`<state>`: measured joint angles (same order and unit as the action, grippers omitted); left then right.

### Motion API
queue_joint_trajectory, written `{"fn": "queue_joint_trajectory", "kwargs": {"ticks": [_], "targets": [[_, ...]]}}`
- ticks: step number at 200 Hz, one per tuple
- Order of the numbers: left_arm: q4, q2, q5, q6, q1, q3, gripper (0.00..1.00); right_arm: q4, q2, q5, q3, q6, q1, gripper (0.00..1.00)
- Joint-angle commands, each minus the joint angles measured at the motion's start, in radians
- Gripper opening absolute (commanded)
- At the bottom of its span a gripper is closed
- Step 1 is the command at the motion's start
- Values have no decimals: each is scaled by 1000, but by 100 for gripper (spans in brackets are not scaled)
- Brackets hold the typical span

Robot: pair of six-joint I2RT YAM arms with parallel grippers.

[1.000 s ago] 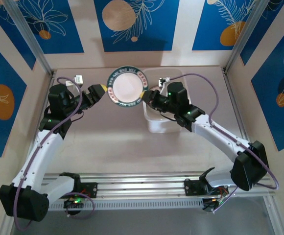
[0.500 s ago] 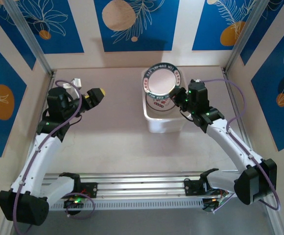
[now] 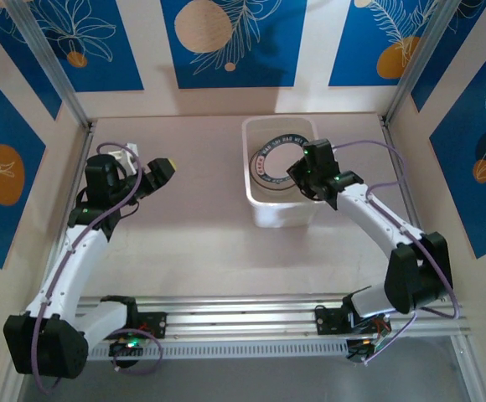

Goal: Place the plates into the plastic bin on the countertop

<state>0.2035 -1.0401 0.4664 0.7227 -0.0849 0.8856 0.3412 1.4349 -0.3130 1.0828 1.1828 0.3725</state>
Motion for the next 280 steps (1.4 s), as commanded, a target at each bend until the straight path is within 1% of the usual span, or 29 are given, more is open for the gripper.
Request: {"fn": "queue_joint_trajectory", "kwargs": {"ticks": [1,48,68,84,114,140,166,178,188,195,197,199,214,216,218,247,264,280], "targets": [[-20,-6,17,-28,19,-31,81,32,43,-56,72,57,18,2],[-24,17,28,-43,47,-76,82,109,180,-64,170,121,35,5],[-30,15,42,-45,55,-103,82,129,208,-94,180,160,48,6],[-38,4,64,-43,59,-120,82,132,219,-103,175,201,51,9],[-37,-7,93,-49,63,-131,82,132,228,-128,183,226,62,24],[-11,-1,98,-71,66,-120,82,145,218,-139,192,222,79,48],[0,15,95,-76,68,-128,82,141,189,-140,193,185,94,64],[6,23,90,-76,67,-134,82,157,175,-149,197,164,101,75],[12,30,86,-78,68,-138,82,162,158,-154,194,139,107,79],[17,35,83,-78,68,-142,82,167,146,-159,191,126,111,85],[17,38,81,-77,69,-143,82,168,143,-160,191,121,112,89],[20,39,80,-77,68,-144,82,169,138,-161,189,119,113,91],[28,49,74,-78,68,-149,82,157,108,-158,170,84,116,93],[29,50,74,-78,68,-149,82,155,104,-159,166,80,117,98],[31,50,74,-79,68,-149,82,154,99,-160,163,77,117,100],[46,48,62,-92,67,-144,82,131,33,-149,130,3,114,99],[69,46,39,-129,68,-126,82,105,-37,-164,113,-91,128,99],[104,51,-28,-201,68,-104,82,73,-125,-198,92,-229,149,100]]}}
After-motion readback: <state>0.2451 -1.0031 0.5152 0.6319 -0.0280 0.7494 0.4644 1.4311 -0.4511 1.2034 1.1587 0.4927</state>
